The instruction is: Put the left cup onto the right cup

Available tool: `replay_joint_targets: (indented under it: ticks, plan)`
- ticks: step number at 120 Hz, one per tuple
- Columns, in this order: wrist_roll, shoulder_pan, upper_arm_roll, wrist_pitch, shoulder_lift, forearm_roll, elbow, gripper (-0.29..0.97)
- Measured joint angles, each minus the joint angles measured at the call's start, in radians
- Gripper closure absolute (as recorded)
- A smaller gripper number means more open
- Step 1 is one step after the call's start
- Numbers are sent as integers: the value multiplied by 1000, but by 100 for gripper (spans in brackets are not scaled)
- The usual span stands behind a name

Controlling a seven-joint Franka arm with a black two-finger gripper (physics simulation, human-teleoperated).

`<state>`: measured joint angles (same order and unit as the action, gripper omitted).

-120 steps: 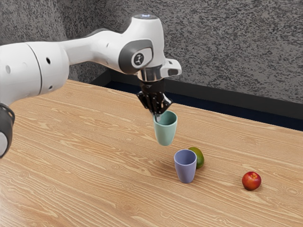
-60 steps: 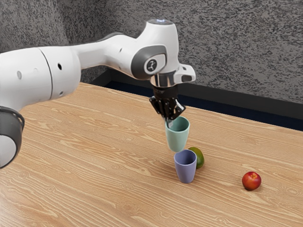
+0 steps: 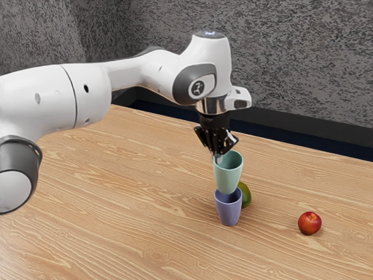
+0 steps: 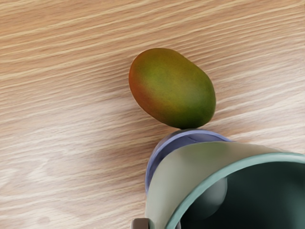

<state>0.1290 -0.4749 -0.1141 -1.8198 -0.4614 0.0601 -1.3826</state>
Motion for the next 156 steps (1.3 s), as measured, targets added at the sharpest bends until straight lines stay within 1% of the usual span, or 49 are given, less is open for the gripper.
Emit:
replay_joint_targets:
  ticks: [34,156]
  plan:
    - [0,-1,3,-1,-31,0,20,79]
    - [4,-5,2,-26,-50,9,0,77]
